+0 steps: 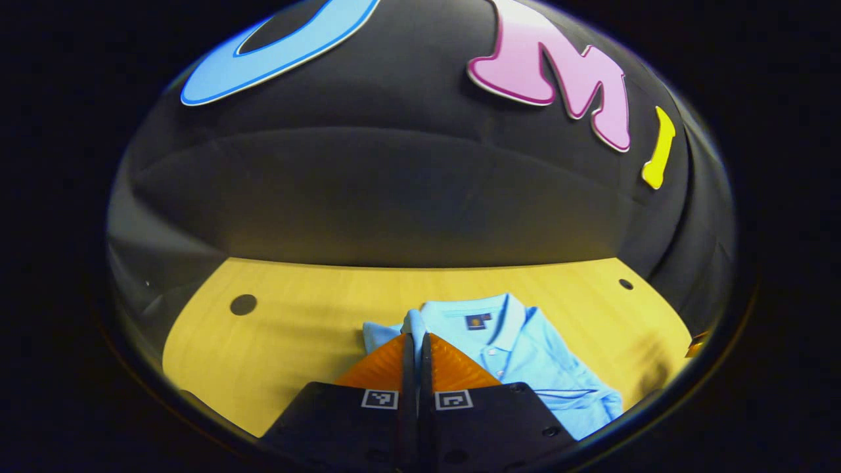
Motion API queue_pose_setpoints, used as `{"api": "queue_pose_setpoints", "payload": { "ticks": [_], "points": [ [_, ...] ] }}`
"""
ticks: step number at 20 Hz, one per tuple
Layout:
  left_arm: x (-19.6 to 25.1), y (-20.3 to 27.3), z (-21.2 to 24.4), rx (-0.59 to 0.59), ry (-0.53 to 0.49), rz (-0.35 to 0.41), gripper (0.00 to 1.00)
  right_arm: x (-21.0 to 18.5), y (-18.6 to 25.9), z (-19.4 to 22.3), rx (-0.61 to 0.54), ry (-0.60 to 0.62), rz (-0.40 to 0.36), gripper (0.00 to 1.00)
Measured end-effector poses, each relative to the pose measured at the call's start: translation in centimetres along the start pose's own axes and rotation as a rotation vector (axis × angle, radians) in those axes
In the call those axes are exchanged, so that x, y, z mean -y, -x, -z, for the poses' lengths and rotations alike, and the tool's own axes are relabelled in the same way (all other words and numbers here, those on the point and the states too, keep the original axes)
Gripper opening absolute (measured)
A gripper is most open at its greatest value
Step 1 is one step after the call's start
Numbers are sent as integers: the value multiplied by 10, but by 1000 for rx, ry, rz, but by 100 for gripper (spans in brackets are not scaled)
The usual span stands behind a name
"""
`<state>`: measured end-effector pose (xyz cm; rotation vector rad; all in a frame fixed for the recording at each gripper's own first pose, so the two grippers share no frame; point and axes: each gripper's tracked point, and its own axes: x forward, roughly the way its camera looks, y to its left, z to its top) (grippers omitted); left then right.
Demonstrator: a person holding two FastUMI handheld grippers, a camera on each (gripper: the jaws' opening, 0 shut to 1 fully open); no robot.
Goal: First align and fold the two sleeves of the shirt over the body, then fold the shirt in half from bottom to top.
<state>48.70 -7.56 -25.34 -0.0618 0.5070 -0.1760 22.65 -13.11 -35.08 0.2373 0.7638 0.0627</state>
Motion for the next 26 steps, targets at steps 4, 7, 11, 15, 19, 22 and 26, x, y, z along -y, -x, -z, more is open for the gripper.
{"api": "queue_pose_setpoints", "payload": {
  "ticks": [4,7,11,15,19,22,26],
  "points": [
    [52,-1,18,-45,82,85,6,-7,2,4,-4,30,-15,98],
    [82,5,35,-82,156,144,10,-24,5,13,-12,62,-39,98],
    [102,37,55,-101,158,207,62,-50,15,33,-31,62,-77,98],
    [90,100,65,-48,48,154,97,-74,34,58,-51,67,-102,98],
    [76,183,82,-19,12,115,97,-101,59,89,-76,53,-129,98],
    [63,242,112,-42,14,83,97,-119,79,115,-96,63,-144,98],
    [51,300,168,-93,25,42,97,-138,101,152,-126,77,-154,98]
  ]
}}
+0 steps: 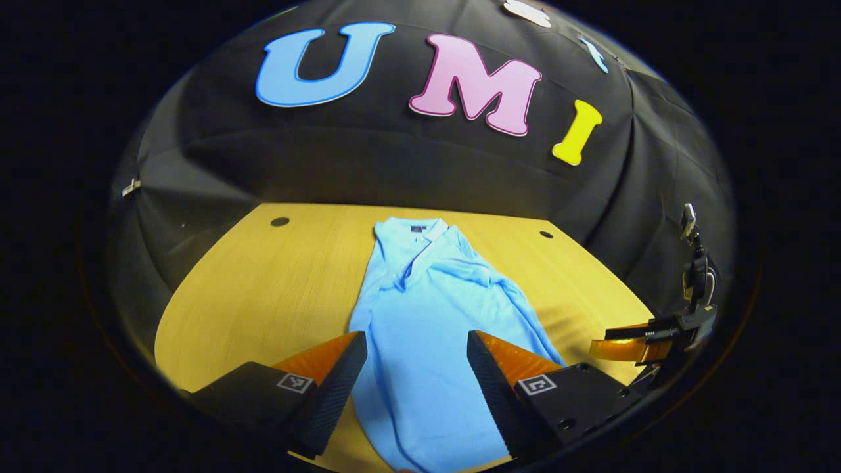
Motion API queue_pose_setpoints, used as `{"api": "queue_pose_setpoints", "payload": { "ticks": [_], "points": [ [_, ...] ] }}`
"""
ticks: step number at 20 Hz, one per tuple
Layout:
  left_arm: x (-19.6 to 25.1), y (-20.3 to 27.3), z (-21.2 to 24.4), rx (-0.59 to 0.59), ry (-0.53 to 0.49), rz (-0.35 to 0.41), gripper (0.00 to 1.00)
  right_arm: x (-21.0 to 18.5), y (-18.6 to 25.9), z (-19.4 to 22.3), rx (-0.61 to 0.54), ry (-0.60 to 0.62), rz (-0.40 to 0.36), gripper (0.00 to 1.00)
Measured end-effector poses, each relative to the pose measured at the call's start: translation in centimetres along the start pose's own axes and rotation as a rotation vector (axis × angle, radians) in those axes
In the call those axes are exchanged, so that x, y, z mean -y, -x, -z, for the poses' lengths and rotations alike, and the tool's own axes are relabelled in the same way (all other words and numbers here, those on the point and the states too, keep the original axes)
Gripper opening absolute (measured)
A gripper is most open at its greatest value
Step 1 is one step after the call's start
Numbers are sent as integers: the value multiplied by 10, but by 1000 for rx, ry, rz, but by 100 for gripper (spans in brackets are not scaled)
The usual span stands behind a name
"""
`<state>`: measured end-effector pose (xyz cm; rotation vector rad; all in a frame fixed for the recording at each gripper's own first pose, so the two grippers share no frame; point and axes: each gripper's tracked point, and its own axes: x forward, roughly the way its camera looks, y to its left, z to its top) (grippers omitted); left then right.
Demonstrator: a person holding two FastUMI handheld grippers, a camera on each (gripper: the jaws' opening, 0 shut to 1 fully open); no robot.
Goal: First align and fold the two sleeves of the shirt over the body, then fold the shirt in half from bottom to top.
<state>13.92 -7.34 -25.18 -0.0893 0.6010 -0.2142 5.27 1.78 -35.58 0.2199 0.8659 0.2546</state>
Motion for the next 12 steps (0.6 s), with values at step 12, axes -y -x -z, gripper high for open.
{"api": "queue_pose_setpoints", "payload": {
  "ticks": [12],
  "points": [
    [-8,45,140,-178,-12,-53,98,-48,5,90,-74,32,7,98]
  ]
}}
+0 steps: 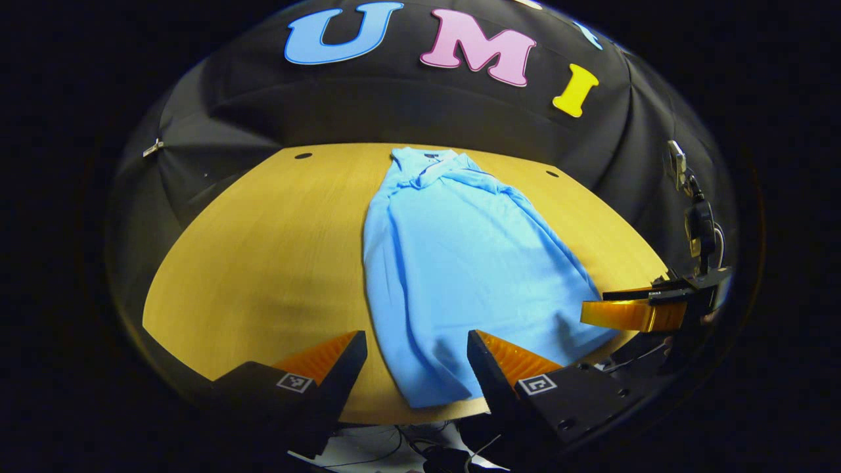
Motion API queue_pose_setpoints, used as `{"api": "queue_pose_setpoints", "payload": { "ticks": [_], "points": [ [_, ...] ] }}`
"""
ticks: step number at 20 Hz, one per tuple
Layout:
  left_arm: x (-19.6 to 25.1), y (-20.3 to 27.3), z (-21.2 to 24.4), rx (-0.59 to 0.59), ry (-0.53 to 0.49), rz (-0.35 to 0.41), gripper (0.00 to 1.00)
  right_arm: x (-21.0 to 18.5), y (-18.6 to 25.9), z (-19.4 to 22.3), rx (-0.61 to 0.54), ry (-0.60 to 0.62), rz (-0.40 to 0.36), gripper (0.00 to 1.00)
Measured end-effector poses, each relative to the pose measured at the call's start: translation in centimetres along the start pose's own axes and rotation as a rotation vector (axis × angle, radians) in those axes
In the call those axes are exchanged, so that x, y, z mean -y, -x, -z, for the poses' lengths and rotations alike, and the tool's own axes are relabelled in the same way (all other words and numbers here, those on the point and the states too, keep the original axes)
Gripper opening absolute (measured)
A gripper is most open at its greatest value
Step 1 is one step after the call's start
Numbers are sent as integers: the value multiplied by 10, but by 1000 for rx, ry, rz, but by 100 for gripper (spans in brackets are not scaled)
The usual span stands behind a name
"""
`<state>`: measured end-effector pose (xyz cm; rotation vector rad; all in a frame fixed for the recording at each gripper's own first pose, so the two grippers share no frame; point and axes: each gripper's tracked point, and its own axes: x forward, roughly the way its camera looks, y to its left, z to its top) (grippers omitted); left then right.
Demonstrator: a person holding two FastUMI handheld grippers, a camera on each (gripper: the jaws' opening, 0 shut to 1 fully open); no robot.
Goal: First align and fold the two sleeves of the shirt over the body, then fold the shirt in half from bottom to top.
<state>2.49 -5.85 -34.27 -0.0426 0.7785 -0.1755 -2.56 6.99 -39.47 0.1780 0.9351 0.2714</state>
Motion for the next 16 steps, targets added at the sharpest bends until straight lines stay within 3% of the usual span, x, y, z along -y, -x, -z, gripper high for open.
{"api": "queue_pose_setpoints", "payload": {
  "ticks": [3,4,5,7,8,9,10,11,12,13,14,16],
  "points": [
    [1,-2,14,-13,-37,-22,97,3,1,1,1,14,32,98],
    [-1,-1,15,-11,-75,-42,98,3,2,1,7,26,44,91],
    [-3,-5,20,-20,-112,-62,95,4,1,2,4,40,57,98],
    [4,-9,17,-5,-118,-45,87,8,-1,4,12,68,107,94],
    [5,-10,16,1,-119,-41,81,10,-3,3,18,68,130,85],
    [5,-11,17,4,-121,-38,75,13,-5,1,25,61,153,69],
    [7,-12,17,12,-120,-33,70,16,-5,1,33,57,175,61],
    [9,-14,16,20,-118,-30,52,20,-5,0,36,55,189,43],
    [13,-14,16,28,-109,-21,42,15,-6,0,38,45,167,35],
    [15,-15,16,38,-97,-19,25,10,-6,1,36,40,153,23],
    [15,-16,14,49,-90,-13,19,9,-6,-1,50,39,157,12],
    [15,-17,13,55,-89,-11,10,7,-7,0,46,75,144,7]
  ]
}}
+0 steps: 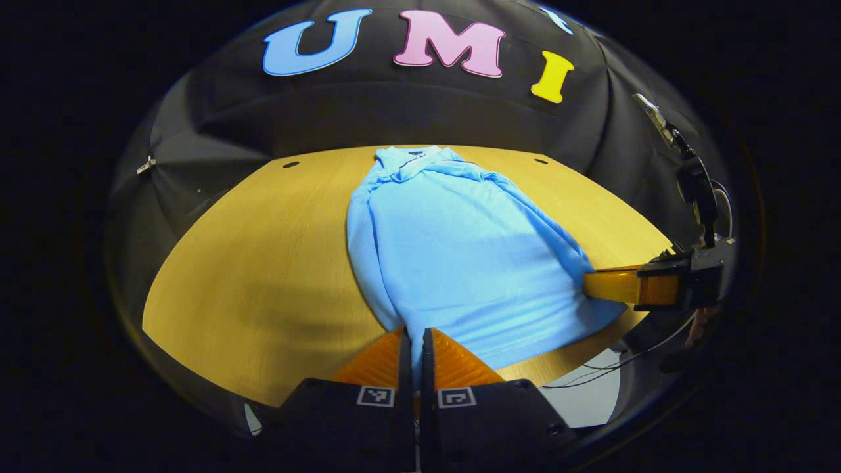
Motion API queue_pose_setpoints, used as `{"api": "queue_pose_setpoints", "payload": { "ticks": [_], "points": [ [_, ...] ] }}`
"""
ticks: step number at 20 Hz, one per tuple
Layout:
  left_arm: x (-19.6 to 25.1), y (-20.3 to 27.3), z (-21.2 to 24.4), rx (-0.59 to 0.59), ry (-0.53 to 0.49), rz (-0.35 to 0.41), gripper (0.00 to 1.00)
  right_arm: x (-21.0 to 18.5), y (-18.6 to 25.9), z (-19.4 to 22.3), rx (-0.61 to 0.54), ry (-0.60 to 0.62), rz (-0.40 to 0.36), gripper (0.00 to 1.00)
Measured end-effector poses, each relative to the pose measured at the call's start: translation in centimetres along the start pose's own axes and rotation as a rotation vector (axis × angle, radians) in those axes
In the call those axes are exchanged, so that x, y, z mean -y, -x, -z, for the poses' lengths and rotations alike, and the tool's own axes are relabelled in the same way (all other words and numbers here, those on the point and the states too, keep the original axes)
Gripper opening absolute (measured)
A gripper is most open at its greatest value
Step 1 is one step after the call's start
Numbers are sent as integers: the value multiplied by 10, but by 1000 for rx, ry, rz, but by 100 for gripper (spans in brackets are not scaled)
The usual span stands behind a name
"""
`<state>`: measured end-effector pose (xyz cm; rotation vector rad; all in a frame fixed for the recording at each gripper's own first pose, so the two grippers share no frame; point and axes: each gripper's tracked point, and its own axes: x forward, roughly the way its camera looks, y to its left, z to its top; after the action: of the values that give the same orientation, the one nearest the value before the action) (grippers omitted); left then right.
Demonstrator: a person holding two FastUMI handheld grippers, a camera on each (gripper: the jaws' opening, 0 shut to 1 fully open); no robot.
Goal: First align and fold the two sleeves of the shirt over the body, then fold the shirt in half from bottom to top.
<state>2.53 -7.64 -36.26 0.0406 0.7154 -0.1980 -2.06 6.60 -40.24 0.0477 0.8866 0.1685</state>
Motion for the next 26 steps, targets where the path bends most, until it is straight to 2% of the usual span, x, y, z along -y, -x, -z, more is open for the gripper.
{"api": "queue_pose_setpoints", "payload": {
  "ticks": [1,4,9,13,19,26],
  "points": [
    [1,0,1,-3,0,1,7,0,1,0,-3,1,-4,6],
    [0,-1,-1,2,25,-8,7,0,0,-2,2,-24,-12,6],
    [0,-3,-5,-23,-40,-24,7,-2,0,-5,-23,-17,-34,5],
    [4,-2,-31,4,-29,-5,6,3,-3,-26,-7,-34,-58,6],
    [-3,-7,-100,62,-27,-34,6,-5,-12,-85,47,-13,-112,6],
    [-19,-28,-212,180,22,-59,6,-8,-31,-182,125,17,-166,5]
  ]
}}
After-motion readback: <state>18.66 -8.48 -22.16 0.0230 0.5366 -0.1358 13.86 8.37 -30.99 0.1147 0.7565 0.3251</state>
